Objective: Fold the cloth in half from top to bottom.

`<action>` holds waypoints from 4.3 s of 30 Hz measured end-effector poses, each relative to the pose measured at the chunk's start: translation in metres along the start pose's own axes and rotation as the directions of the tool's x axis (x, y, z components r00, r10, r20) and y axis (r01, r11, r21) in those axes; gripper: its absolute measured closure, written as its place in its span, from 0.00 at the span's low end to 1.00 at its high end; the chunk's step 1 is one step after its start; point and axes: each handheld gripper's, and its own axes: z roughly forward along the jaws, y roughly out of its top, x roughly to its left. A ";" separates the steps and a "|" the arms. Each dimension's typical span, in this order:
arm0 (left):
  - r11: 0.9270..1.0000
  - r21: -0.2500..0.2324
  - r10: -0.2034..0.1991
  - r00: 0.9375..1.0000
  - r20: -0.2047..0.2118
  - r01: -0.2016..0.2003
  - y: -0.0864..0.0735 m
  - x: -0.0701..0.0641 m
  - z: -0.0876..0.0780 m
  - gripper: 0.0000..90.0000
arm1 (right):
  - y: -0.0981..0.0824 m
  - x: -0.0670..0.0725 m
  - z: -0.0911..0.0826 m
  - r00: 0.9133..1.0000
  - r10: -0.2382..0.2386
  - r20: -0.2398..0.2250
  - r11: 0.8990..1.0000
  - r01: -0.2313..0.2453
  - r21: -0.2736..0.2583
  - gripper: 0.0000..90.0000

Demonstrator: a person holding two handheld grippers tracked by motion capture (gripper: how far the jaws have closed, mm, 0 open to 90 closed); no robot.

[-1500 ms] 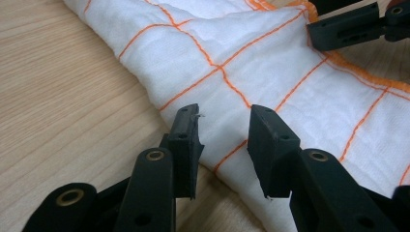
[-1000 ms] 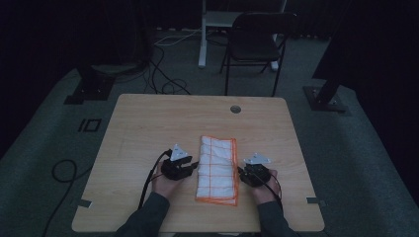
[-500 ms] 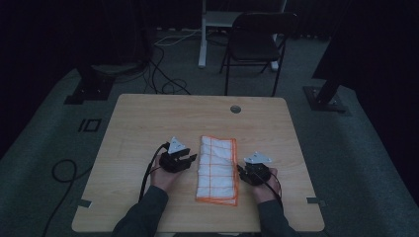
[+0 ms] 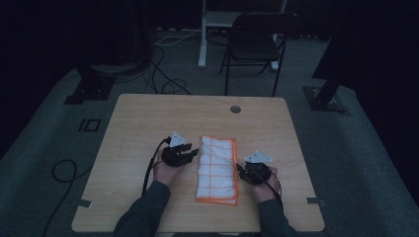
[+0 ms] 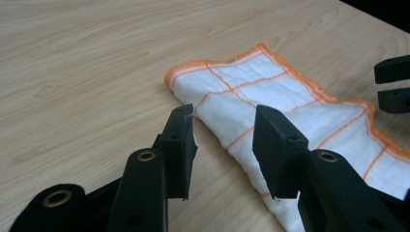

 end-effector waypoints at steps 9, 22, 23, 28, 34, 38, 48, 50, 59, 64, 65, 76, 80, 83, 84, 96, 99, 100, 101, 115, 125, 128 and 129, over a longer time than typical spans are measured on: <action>1.000 0.010 -0.009 1.000 -0.005 0.009 0.003 0.004 0.007 0.67 | 0.005 -0.001 0.005 1.000 0.000 -0.014 1.000 0.000 -0.028 0.64; 0.999 0.044 -0.020 1.000 0.004 0.019 0.001 0.000 0.023 0.66 | 0.018 -0.008 0.016 0.999 0.040 -0.027 0.998 -0.042 -0.048 0.66; 0.999 0.047 -0.021 1.000 0.005 0.020 0.001 0.000 0.025 0.66 | 0.018 -0.008 0.017 0.999 0.042 -0.029 0.998 -0.043 -0.048 0.66; 0.998 0.061 -0.032 0.999 -0.007 0.032 0.001 0.000 0.034 0.66 | 0.023 -0.007 0.026 0.998 0.058 -0.037 0.997 -0.060 -0.049 0.67; 0.996 0.078 -0.047 0.999 -0.022 0.049 0.001 0.002 0.042 0.66 | 0.025 -0.010 0.037 0.995 0.090 -0.038 0.995 -0.092 -0.044 0.72; 0.995 0.083 -0.053 0.998 -0.034 0.055 0.003 0.004 0.046 0.66 | 0.029 -0.011 0.042 0.995 0.090 -0.032 0.995 -0.091 -0.037 0.74; 0.991 0.093 -0.085 0.994 -0.061 0.091 0.006 0.010 0.057 0.64 | 0.037 -0.018 0.063 0.992 0.122 -0.013 0.992 -0.122 -0.001 0.67; 0.991 0.096 -0.087 0.994 -0.063 0.093 0.006 0.010 0.058 0.64 | 0.037 -0.018 0.067 0.991 0.133 -0.011 0.991 -0.133 0.002 0.66; 0.990 0.105 -0.086 0.994 -0.070 0.093 0.007 0.011 0.062 0.64 | 0.040 -0.020 0.073 0.992 0.122 -0.017 0.992 -0.122 0.038 0.75; 0.990 0.108 -0.084 0.994 -0.075 0.091 0.007 0.012 0.062 0.64 | 0.042 -0.018 0.073 0.993 0.115 -0.013 0.993 -0.114 0.041 0.84; 0.990 0.110 -0.084 0.994 -0.074 0.092 0.007 0.012 0.063 0.64 | 0.043 -0.018 0.073 0.993 0.116 -0.009 0.992 -0.116 0.041 0.83; 0.984 0.143 -0.095 0.993 -0.074 0.105 0.005 0.014 0.069 0.62 | 0.041 -0.025 0.074 0.984 0.177 -0.011 0.983 -0.176 0.055 0.69; 0.984 0.146 -0.094 0.993 -0.073 0.103 0.005 0.012 0.070 0.65 | 0.041 -0.024 0.074 0.985 0.170 -0.031 0.984 -0.168 0.056 0.78; 0.983 0.149 -0.102 0.993 -0.054 0.109 0.006 0.011 0.070 0.72 | 0.042 -0.023 0.074 0.984 0.170 -0.056 0.984 -0.167 0.058 0.87; 0.983 0.149 -0.102 0.993 -0.054 0.109 0.006 0.011 0.070 0.76 | 0.042 -0.023 0.074 0.984 0.170 -0.056 0.984 -0.167 0.058 0.87; 0.984 0.162 -0.076 0.997 -0.027 0.079 0.009 0.009 0.071 0.98 | 0.043 -0.020 0.073 0.991 0.129 -0.045 0.991 -0.127 0.034 0.94; 0.986 0.151 -0.074 0.997 -0.028 0.077 0.011 0.009 0.069 0.99 | 0.045 -0.020 0.069 0.992 0.121 -0.040 0.993 -0.121 0.014 0.95; 0.986 0.144 -0.076 0.997 -0.028 0.080 0.012 0.009 0.068 0.99 | 0.045 -0.020 0.068 0.992 0.121 -0.039 0.993 -0.120 0.011 0.95; 0.987 0.140 -0.078 0.997 -0.028 0.081 0.013 0.009 0.067 0.99 | 0.046 -0.020 0.067 0.992 0.120 -0.039 0.993 -0.120 0.007 0.95; 0.995 0.076 -0.066 0.998 -0.013 0.067 0.030 0.003 0.047 0.99 | 0.057 -0.022 0.049 0.993 0.107 -0.038 0.993 -0.109 -0.053 0.95; 0.998 0.044 -0.040 0.999 0.010 0.040 0.027 -0.011 0.021 0.99 | 0.053 -0.014 0.028 0.994 0.088 -0.059 0.992 -0.093 -0.082 0.94; 0.998 0.049 -0.035 0.999 0.016 0.034 0.020 -0.016 0.014 0.99 | 0.049 -0.009 0.020 0.995 0.076 -0.072 0.994 -0.082 -0.078 0.94; 0.998 0.052 -0.037 0.999 0.021 0.035 0.018 -0.017 0.012 0.99 | 0.047 -0.008 0.018 0.994 0.073 -0.077 0.994 -0.079 -0.080 0.94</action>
